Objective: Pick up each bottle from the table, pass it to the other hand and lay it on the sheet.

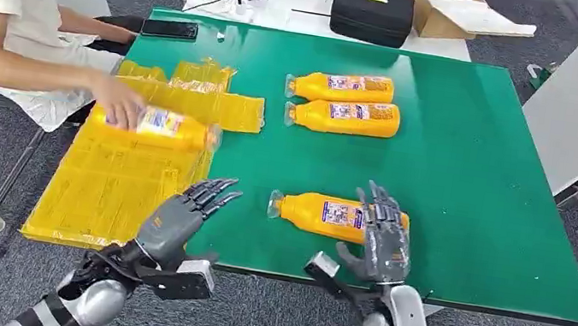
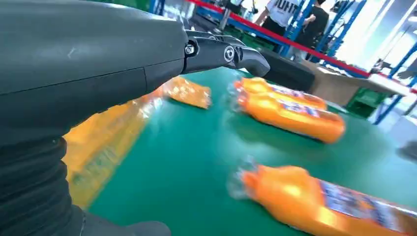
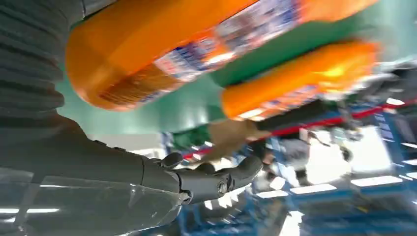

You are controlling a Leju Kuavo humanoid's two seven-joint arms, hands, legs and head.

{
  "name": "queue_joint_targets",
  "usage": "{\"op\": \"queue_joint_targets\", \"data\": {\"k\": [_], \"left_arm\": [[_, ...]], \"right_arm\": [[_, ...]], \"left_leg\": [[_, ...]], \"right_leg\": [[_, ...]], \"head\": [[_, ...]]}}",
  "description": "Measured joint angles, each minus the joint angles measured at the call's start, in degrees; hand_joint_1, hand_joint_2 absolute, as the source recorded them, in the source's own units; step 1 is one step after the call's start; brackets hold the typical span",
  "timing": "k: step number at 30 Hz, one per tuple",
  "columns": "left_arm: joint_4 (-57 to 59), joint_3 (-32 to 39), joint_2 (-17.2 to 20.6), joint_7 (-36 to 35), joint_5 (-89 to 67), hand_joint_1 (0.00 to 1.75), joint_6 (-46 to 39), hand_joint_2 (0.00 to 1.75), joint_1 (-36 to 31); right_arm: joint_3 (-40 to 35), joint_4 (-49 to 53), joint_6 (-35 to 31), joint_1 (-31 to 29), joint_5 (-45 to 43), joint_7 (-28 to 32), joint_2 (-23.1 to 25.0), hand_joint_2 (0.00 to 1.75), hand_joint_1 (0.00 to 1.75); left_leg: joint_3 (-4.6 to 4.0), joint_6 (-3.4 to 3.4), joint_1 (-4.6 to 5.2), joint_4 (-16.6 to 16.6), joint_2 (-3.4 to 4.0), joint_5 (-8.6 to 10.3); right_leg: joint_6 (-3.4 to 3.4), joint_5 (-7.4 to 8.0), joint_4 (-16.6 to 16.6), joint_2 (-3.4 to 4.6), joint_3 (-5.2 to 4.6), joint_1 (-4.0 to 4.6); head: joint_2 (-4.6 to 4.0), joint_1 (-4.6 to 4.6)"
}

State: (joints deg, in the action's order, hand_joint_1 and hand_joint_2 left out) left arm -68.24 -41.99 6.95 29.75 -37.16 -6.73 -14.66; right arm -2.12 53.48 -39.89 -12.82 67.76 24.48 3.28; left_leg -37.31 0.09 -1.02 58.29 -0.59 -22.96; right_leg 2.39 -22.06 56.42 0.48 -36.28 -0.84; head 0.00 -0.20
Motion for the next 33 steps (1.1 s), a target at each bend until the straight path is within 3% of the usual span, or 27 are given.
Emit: {"op": "queue_joint_targets", "data": {"k": [8,13,20,29,33], "left_arm": [[0.2,0.4,-2.9,-0.5,-0.2,0.00,-3.2,1.75,1.4],[0.5,1.2,-4.2,-1.2,-0.2,0.00,-3.5,1.75,1.5],[1.0,1.4,-5.1,-1.2,-0.3,0.00,-3.4,1.75,1.6],[1.4,1.4,-5.5,-1.2,-0.3,0.00,-3.4,1.75,1.6],[1.6,1.4,-5.6,-1.2,-0.5,0.00,-3.4,1.75,1.6]], "right_arm": [[-0.4,-7.4,0.7,-2.9,-2.9,-0.9,-1.8,1.75,0.00],[-2.4,-8.8,1.4,-3.3,-1.9,-4.5,-2.8,1.75,0.00],[-4.9,-11.2,6.4,-5.8,-1.0,-9.1,-4.3,1.75,0.00],[-6.3,-13.0,6.9,-7.3,-0.8,-9.6,-5.3,1.75,0.00],[-7.1,-13.7,9.2,-8.5,0.5,-12.6,-5.4,1.75,0.00]], "left_leg": [[-0.01,-0.02,-0.11,0.0,0.01,-0.02],[-0.03,-0.03,-0.11,0.0,0.00,-0.03],[0.02,-0.01,-0.09,0.0,0.02,-0.02],[0.08,-0.01,-0.10,0.0,0.04,-0.01],[0.14,-0.01,-0.10,0.0,0.07,-0.02]], "right_leg": [[-0.02,-0.01,0.0,0.01,-0.02,0.11],[-0.03,-0.03,0.0,0.00,-0.02,0.10],[-0.01,0.00,0.0,0.01,0.00,0.08],[-0.01,0.00,0.0,0.01,0.04,0.09],[-0.02,0.01,0.0,0.02,0.06,0.09]], "head": [[0.02,-0.04],[0.00,-0.02],[0.00,-0.04],[0.00,-0.04],[0.00,-0.02]]}}
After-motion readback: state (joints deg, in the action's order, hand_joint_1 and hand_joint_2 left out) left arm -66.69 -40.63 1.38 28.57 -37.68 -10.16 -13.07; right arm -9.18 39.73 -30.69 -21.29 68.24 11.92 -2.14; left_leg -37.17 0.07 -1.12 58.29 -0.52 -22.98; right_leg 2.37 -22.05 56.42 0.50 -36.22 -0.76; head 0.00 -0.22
